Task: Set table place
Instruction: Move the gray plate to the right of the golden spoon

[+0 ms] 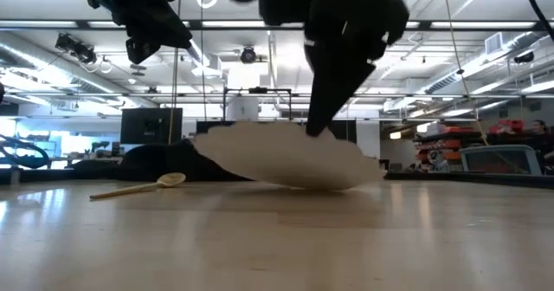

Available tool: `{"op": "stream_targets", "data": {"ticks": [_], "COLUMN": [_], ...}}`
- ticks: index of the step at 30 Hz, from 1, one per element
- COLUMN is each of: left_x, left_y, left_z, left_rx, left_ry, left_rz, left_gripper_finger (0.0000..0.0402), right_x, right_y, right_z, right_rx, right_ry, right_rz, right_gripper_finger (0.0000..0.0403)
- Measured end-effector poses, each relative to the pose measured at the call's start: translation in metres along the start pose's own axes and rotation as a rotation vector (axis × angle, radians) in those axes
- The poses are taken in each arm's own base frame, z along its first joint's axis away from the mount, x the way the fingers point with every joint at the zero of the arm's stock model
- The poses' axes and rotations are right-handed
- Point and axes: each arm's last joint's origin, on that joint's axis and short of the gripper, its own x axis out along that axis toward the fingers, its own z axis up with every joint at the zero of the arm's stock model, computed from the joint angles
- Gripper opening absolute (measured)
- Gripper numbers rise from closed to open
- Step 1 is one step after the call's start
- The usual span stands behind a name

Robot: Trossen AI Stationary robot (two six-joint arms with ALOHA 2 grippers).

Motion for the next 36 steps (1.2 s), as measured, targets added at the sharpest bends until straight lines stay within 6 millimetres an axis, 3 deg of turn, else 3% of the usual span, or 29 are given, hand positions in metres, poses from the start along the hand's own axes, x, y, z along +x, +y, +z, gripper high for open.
{"op": "stream_targets", "data": {"ticks": [4, 22, 36], "left_x": [0.000, 0.000, 0.000], "left_y": [0.000, 0.000, 0.000], "left_z": [0.000, -0.001, -0.001], "left_rx": [0.000, 0.002, 0.010], "left_ry": [0.000, 0.006, 0.005], "left_rz": [0.000, 0.003, 0.003], "left_gripper_finger": [0.0067, 0.0067, 0.0068], "right_x": [0.010, 0.017, 0.017], "right_y": [0.000, -0.019, -0.018], "right_z": [0.000, 0.009, 0.010], "right_rx": [-0.026, 0.077, 0.083], "right_ry": [0.025, 0.046, 0.042], "right_rz": [0.004, 0.050, 0.080], "right_gripper_finger": [0.0000, 0.0019, 0.0030]}}
